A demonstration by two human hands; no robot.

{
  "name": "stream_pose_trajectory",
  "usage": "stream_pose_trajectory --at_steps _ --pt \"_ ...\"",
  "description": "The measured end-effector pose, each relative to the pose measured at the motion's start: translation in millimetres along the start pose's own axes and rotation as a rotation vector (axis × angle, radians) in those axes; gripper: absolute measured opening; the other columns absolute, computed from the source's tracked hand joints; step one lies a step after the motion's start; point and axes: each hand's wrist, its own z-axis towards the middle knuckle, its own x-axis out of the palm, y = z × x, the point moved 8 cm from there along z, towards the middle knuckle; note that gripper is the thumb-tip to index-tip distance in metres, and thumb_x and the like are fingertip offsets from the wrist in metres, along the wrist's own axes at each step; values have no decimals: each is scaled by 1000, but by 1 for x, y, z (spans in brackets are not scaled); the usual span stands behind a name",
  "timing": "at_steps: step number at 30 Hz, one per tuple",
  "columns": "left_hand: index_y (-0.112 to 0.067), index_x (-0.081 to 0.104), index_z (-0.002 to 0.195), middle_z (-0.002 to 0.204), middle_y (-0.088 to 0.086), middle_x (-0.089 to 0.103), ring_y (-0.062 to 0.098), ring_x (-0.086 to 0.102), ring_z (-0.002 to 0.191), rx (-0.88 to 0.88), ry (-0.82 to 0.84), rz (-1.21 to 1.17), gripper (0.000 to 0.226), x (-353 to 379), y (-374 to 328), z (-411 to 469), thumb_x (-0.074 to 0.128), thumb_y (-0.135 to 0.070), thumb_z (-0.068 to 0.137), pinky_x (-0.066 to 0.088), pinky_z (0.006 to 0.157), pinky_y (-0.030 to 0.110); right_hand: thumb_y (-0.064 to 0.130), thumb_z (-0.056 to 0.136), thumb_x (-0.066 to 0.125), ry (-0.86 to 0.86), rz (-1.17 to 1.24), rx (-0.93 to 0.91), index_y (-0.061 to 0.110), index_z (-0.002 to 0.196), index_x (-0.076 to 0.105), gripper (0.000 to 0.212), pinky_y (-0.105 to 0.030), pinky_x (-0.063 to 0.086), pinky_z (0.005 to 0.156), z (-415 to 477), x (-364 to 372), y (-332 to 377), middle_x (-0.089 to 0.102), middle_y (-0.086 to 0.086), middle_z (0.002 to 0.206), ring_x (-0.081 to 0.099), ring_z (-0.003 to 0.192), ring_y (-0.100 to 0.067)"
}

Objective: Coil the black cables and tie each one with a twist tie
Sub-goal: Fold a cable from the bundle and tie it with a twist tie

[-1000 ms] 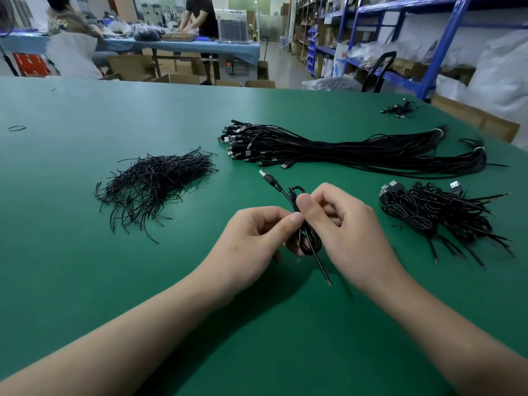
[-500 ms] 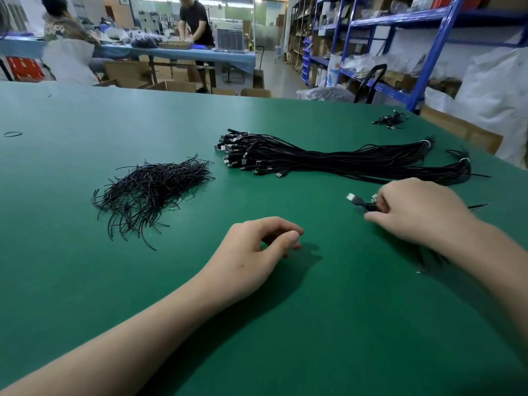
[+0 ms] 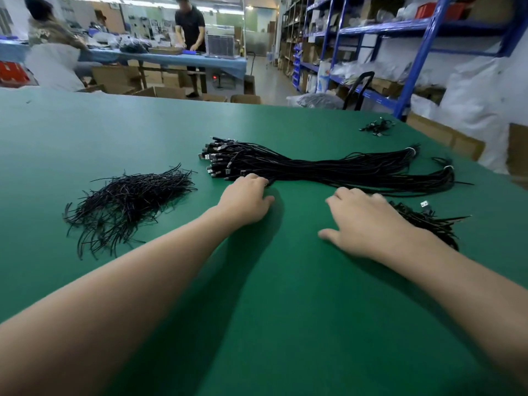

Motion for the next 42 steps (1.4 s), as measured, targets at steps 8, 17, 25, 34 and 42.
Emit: stream_pose_trajectory --at_steps 8,17,25,34,42 --pt "-12 64 119 122 12 61 35 57 116 -116 -188 129 37 3 -2 44 60 -43 98 47 88 42 22 102 53 -298 110 17 21 114 69 20 -37 42 91 58 -17 -5 74 -3 104 66 103 -29" --pt "-19 71 105 112 7 69 33 64 104 -66 -117 -30 20 -6 0 41 57 -26 92 55 84 38 45 104 47 9 429 194 25 161 1 76 -55 19 118 134 47 -9 -11 -5 169 3 156 -28" --pt "-15 68 111 114 7 67 22 57 101 -52 -64 -180 16 -37 20 13 55 -18 102 44 86 28 66 99 35 -12 550 217 37 161 2 75 -57 -2 123 155 70 -3 -13 0 169 -15 155 -21" --pt "-31 64 100 95 -9 68 13 61 86 28 248 -55 9 -53 33 -28 64 -23 97 45 73 28 69 99 24 -14 519 225 39 160 0 72 -55 -3 123 157 73 -4 -15 2 169 -15 155 -20" --pt "-14 55 125 125 9 59 33 59 115 -30 29 169 46 -2 -6 3 48 -53 101 49 86 40 74 96 20 -24 484 227 42 159 -3 74 -54 -3 123 161 80 -6 -15 3 169 -15 155 -19"
